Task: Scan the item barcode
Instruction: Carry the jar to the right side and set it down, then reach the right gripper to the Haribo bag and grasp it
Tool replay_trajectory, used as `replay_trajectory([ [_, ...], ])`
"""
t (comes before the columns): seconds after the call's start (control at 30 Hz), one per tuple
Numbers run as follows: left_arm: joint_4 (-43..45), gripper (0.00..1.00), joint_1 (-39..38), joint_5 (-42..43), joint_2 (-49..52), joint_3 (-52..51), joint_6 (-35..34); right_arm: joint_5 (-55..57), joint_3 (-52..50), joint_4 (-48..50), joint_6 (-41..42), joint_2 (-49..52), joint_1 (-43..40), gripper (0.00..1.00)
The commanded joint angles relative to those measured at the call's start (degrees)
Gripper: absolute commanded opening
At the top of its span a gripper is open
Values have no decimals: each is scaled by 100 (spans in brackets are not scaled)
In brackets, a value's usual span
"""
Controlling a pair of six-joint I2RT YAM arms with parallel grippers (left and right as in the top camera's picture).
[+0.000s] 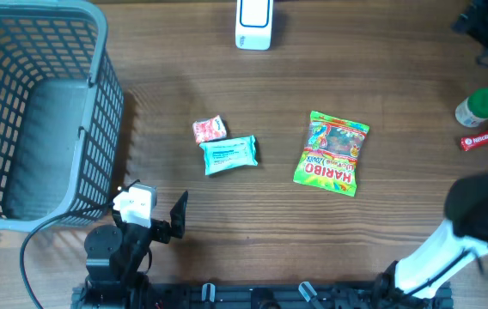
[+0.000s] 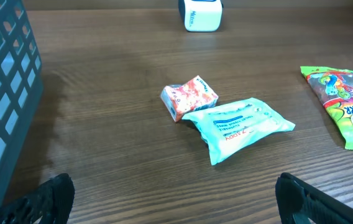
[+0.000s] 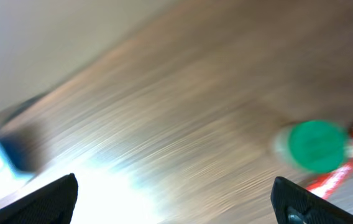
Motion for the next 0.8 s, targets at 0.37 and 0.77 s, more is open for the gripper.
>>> replay_trajectory([
  [0.37, 4, 100, 37, -57, -15, -35, 46, 968, -1419, -1139, 1923, 774, 4210, 99],
  [0.77, 7, 100, 37, -57, -15, -35, 46, 1615, -1425, -2074, 2363, 1967, 4319, 91],
])
